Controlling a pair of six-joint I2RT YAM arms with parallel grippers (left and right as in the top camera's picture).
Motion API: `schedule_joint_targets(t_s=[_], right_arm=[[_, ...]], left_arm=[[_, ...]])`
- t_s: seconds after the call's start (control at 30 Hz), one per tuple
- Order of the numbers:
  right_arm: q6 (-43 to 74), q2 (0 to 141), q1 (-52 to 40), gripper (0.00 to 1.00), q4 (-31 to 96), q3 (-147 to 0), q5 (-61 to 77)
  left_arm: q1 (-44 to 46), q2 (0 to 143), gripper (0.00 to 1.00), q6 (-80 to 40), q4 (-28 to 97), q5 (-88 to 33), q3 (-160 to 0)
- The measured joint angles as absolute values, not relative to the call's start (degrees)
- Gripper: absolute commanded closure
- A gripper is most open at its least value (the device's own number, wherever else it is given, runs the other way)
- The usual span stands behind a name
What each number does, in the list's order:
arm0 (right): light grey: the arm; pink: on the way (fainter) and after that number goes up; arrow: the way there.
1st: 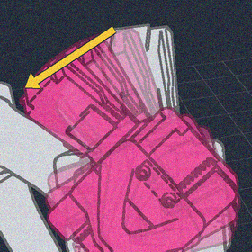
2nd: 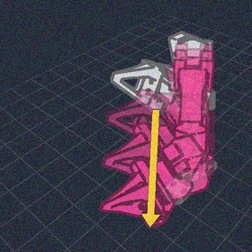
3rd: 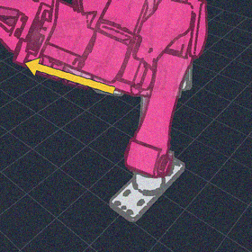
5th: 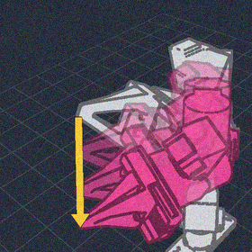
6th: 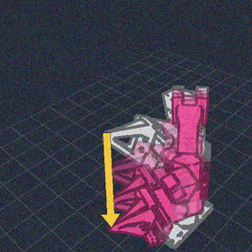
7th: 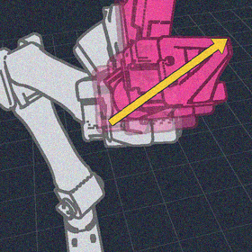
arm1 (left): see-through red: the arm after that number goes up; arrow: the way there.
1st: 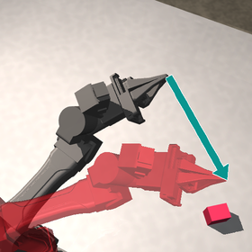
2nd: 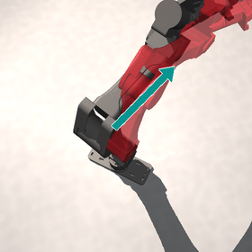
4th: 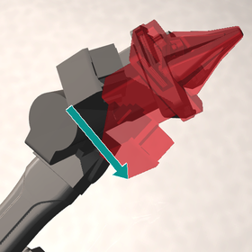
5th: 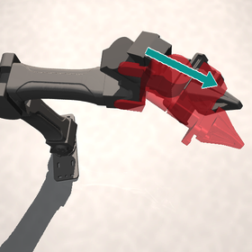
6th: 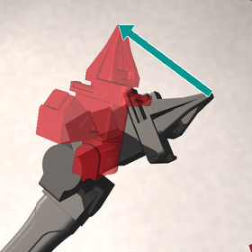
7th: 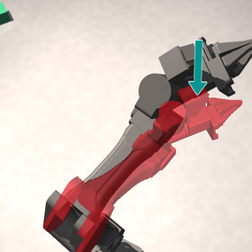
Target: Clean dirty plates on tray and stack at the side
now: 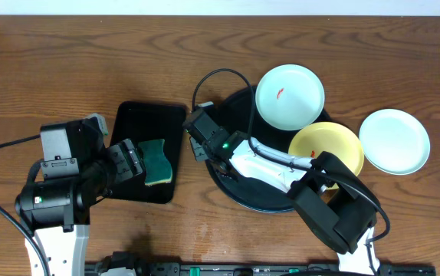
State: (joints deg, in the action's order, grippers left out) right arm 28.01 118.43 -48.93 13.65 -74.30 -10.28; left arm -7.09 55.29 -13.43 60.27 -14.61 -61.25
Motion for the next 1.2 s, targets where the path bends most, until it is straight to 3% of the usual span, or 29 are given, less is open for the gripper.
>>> schedule_joint_targets(t_s=[0.23,0.6,0.87,1.2], right_arm=[[25.96,118.45,-48.88,0.74,15.79,-74.19,-10.98],[22.22,115.48,-47.77,0.6,19.05,-73.58,-8.19],[21.23,94.5,-40.29,0.5,28.1,-72.84,0.38],[21.21,75.29,-30.37,0.47,43.86,-73.01,3.16]], left_arm=[[-7.09,55.29,0.2,-13.41,60.49,-14.61,-61.25],[-6.52,55.29,0.2,-11.75,60.55,-14.63,-61.25],[0.91,57.69,0.21,-8.97,60.07,-14.66,-61.25],[11.33,74.56,0.37,-8.29,55.64,-12.82,-61.34]])
